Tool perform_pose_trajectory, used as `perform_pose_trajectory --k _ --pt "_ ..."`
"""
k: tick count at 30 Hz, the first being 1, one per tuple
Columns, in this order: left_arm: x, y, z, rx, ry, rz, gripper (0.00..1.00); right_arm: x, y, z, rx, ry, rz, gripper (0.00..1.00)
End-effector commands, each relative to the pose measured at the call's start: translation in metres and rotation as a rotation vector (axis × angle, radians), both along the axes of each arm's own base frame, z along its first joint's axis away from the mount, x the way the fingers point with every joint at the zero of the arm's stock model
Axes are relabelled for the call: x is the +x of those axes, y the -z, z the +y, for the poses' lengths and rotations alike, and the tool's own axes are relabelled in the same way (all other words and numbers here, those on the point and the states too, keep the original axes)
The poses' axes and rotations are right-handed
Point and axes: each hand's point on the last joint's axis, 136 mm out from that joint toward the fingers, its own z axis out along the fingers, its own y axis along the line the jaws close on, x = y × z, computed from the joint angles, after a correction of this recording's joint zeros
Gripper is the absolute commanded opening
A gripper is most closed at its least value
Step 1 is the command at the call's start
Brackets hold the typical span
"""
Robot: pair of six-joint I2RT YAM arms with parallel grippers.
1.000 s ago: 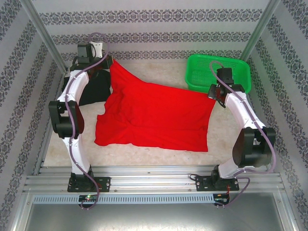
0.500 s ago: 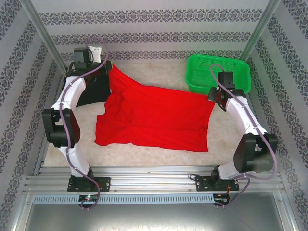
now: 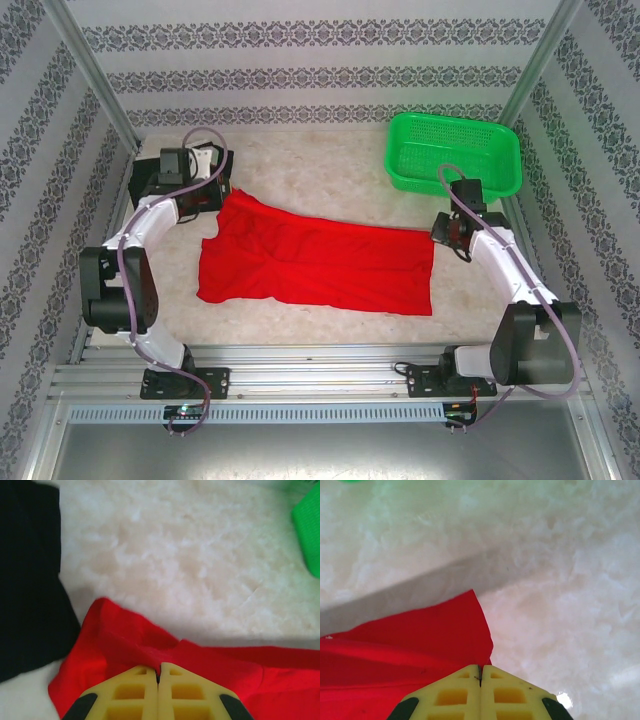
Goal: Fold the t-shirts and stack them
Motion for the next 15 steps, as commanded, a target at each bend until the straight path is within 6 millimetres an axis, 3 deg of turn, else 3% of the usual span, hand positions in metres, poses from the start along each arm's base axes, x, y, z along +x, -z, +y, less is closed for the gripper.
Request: perform_pose_trajectory --k 1,8,15 --pt "-0.006 -0.010 0.011 0.006 -0.067 -0.037 0.02 -0.021 0.009 0.000 0.023 0.041 0.051 0.00" --pt "-0.025 0.022 0.017 0.005 -0.126 0.045 0.03 -0.043 0.033 0.006 0.064 0.096 0.130 0.00" --pt "-0.042 0.049 0.020 0.002 -0.161 0.122 0.03 -0.051 0.052 0.011 0.071 0.115 0.195 0.00"
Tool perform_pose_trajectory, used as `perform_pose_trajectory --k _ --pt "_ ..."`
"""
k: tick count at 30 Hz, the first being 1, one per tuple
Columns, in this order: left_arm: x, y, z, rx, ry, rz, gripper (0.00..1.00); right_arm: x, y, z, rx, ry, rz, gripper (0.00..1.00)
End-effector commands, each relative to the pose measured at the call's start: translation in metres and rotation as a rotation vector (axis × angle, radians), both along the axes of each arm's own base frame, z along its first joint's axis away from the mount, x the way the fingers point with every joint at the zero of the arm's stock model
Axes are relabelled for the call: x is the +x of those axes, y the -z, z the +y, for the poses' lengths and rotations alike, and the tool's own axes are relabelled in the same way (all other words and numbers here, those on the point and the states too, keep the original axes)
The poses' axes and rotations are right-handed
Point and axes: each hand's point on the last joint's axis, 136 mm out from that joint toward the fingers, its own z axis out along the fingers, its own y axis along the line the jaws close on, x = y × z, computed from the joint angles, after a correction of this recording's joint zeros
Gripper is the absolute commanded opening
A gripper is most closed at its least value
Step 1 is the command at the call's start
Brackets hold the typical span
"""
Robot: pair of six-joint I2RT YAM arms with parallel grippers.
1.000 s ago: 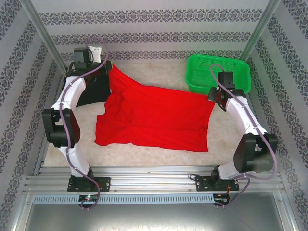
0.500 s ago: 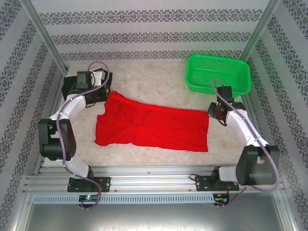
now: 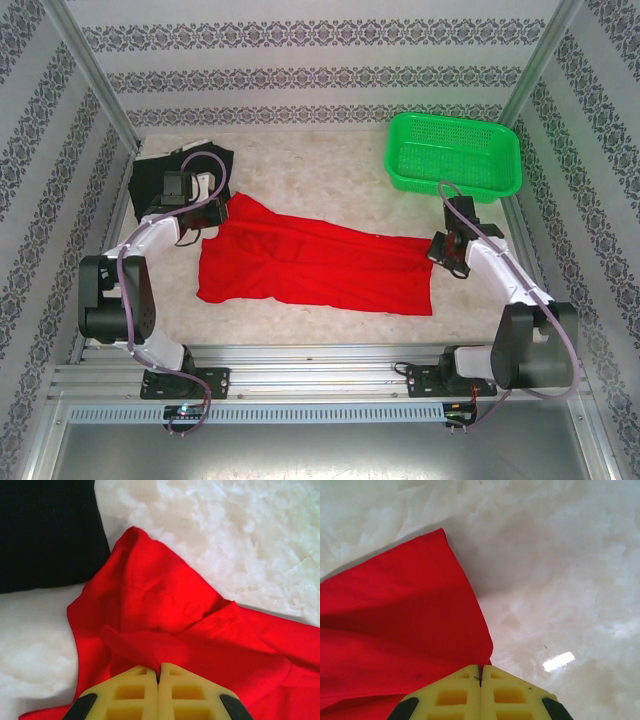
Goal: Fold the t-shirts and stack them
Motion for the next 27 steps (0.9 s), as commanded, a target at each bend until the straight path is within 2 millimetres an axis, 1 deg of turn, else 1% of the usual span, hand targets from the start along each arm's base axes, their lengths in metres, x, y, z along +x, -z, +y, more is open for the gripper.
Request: perform_pose_trajectory --k 1,7,13,21,23,27 --pt "-0.006 0.003 0.008 -0.004 -0.052 0.000 0.03 -0.012 0.014 0.003 0.011 0.032 0.060 0.00" --pt "-0.023 0.009 0.009 -0.019 -0.087 0.024 0.03 -0.022 0.020 0.002 -0.001 0.042 0.092 0.00" --pt "-0.041 0.013 0.015 0.004 -0.123 0.040 0.02 -0.026 0.027 0.007 0.009 0.035 0.104 0.00" --pt "-0.044 0.002 0.019 0.019 -0.148 0.020 0.02 -0.032 0.031 0.017 0.041 0.044 0.109 0.00" --pt "-0.045 0.000 0.017 0.008 -0.144 0.012 0.02 -0.034 0.032 0.018 0.037 0.045 0.109 0.00" --pt "-0.053 0.000 0.017 0.006 -0.154 0.020 0.01 -0.037 0.033 0.019 0.037 0.048 0.121 0.00"
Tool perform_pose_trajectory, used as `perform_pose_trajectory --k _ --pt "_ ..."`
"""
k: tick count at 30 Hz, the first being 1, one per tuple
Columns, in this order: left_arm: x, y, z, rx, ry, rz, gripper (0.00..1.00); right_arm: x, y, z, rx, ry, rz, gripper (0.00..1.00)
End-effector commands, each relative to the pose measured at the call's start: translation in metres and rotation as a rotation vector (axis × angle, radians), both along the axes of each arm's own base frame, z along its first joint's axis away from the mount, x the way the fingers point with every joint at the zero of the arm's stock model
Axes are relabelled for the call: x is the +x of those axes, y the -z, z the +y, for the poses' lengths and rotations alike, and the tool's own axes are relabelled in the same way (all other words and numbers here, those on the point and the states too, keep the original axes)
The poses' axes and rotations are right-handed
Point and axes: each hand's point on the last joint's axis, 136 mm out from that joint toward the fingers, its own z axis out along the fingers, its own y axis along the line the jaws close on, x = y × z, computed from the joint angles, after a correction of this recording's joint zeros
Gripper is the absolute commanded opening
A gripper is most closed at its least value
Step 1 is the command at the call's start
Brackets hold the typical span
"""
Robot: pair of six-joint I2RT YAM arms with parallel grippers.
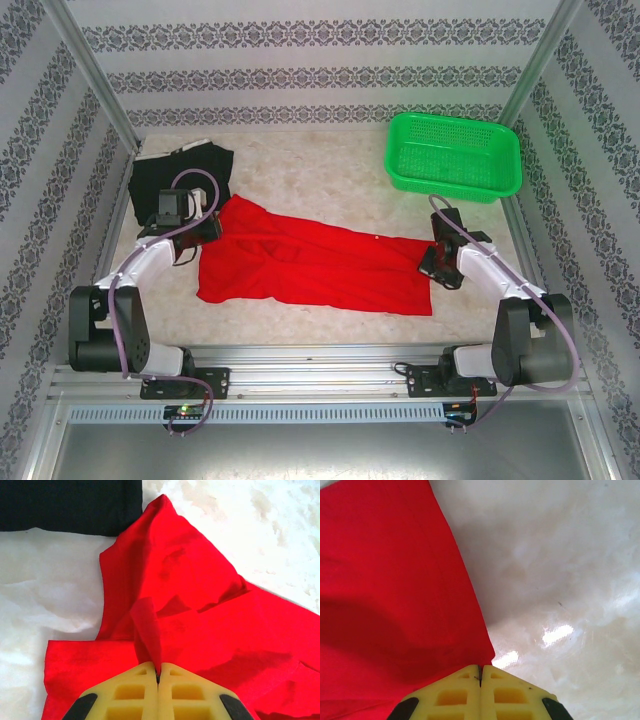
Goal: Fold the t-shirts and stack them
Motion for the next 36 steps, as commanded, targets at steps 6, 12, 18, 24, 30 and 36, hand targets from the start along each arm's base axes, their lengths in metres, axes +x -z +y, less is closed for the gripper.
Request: perform_pose_trajectory --k 6,12,18,24,30,36 --pt "-0.020 -0.001 0.005 -0.006 -0.039 0.008 0.02 -0.010 0.005 0.003 0.002 0.014 0.019 0.02" --pt "-0.031 0.021 0.007 -0.005 -0.056 0.045 0.02 -0.009 0.009 0.005 0.011 0.026 0.039 0.26" --pt "-0.036 0.026 0.002 -0.034 -0.053 0.046 0.03 0.011 -0.021 0.006 0.012 0.023 -0.063 0.40" --pt "-0.041 0.022 0.003 -0.029 -0.053 0.040 0.03 0.037 -0.064 0.014 -0.009 -0.016 -0.204 0.59" --pt "-0.051 0.035 0.004 -0.043 -0.092 0.083 0.06 0.059 -0.062 0.042 0.053 -0.086 -0.210 0.63" --pt "-0.064 0.051 0.005 -0.073 -0.139 0.168 0.24 0.074 -0.054 0.065 0.064 -0.138 -0.196 0.64"
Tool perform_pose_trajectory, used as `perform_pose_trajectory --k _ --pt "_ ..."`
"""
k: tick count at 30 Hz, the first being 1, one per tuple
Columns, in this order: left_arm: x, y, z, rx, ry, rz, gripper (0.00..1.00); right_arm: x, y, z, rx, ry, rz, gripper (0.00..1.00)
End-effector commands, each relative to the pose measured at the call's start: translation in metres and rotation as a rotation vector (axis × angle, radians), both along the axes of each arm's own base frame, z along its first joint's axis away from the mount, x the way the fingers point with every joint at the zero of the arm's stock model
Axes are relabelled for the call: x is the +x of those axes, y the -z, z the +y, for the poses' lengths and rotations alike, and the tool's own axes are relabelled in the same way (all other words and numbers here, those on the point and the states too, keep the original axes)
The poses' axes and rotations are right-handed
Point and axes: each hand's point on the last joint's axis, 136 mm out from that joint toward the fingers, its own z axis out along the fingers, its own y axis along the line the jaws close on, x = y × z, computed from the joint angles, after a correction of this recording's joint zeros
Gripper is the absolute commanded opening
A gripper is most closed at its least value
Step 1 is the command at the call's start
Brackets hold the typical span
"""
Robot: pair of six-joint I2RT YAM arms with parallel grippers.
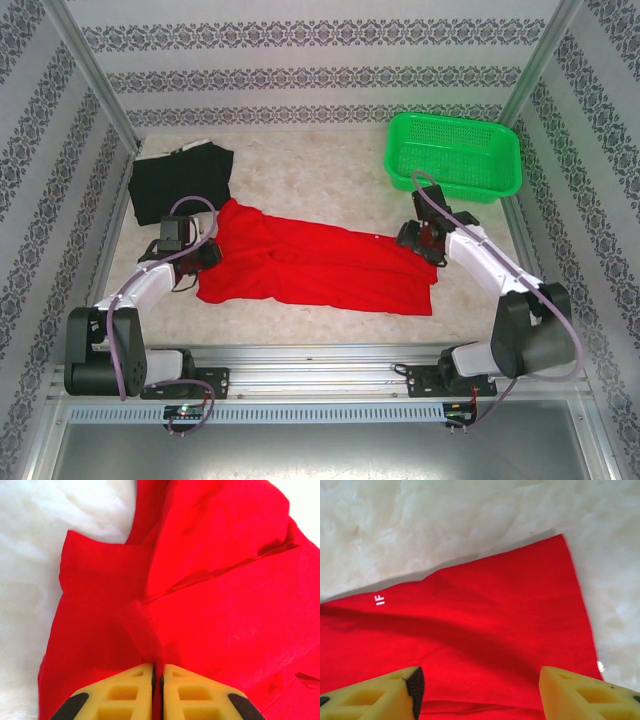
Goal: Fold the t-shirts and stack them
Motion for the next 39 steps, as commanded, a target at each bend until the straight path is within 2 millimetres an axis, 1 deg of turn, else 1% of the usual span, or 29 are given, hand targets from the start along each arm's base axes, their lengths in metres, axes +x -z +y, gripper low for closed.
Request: perform_pose_trajectory --k 1,2,4,5,7,8,9,11,13,16,18,20,21,24,28,29,31,33,35,39 --pt "-0.008 0.006 0.006 -0.020 -0.064 0.053 0.34 0.014 -0.006 0.012 0.012 -0.028 -0.029 0.64" --pt "-0.008 0.002 0.009 -0.015 -0.087 0.056 0.41 0.016 -0.005 0.014 0.016 -0.032 -0.029 0.64" --pt "-0.003 -0.013 0.010 -0.020 -0.104 0.028 0.54 0.018 0.000 0.019 0.029 -0.044 -0.017 0.64" --pt "0.000 -0.022 0.011 -0.021 -0.115 0.012 0.58 0.018 0.001 0.021 0.027 -0.050 -0.010 0.64" --pt "0.002 -0.038 0.017 -0.008 -0.156 0.006 0.64 0.019 0.003 0.023 0.021 -0.058 -0.002 0.64" --pt "0.008 -0.049 0.017 -0.015 -0.164 -0.015 0.66 0.019 0.004 0.025 0.022 -0.065 0.000 0.64" --pt "0.016 -0.058 0.015 -0.027 -0.154 -0.034 0.66 0.019 0.004 0.025 0.020 -0.067 0.000 0.64" --pt "0.027 -0.067 0.010 -0.005 -0.122 -0.034 0.67 0.020 0.004 0.024 0.015 -0.070 0.003 0.65" --pt "0.037 -0.068 0.004 0.023 -0.076 0.000 0.67 0.021 0.003 0.024 0.010 -0.081 0.003 0.65" --pt "0.052 -0.069 -0.011 -0.002 0.015 0.030 0.67 0.027 -0.009 0.034 0.031 -0.154 -0.057 0.74" --pt "0.060 -0.065 -0.028 -0.019 0.103 0.063 0.67 0.030 -0.022 0.042 0.043 -0.214 -0.124 0.84" --pt "0.065 -0.060 -0.044 0.003 0.191 0.097 0.67 0.031 -0.031 0.051 0.080 -0.263 -0.185 0.91" --pt "0.068 -0.057 -0.053 -0.002 0.238 0.105 0.68 0.030 -0.035 0.053 0.090 -0.278 -0.207 0.94" --pt "0.077 -0.046 -0.076 -0.021 0.339 0.147 0.66 0.025 -0.038 0.057 0.113 -0.309 -0.230 0.96" --pt "0.085 -0.035 -0.101 -0.021 0.447 0.181 0.61 0.018 -0.038 0.059 0.126 -0.316 -0.230 0.97" --pt "0.086 -0.028 -0.105 -0.004 0.465 0.205 0.61 0.016 -0.037 0.059 0.128 -0.317 -0.224 0.97" --pt "0.089 -0.015 -0.102 0.045 0.478 0.250 0.58 0.015 -0.038 0.059 0.129 -0.321 -0.222 0.98" --pt "0.095 -0.008 -0.101 0.070 0.481 0.259 0.55 0.015 -0.039 0.060 0.134 -0.325 -0.227 0.98" --pt "0.099 -0.004 -0.101 0.110 0.502 0.267 0.54 0.014 -0.041 0.059 0.131 -0.324 -0.232 0.98" --pt "0.101 0.009 -0.104 0.157 0.541 0.297 0.52 0.012 -0.042 0.058 0.131 -0.322 -0.242 0.98"
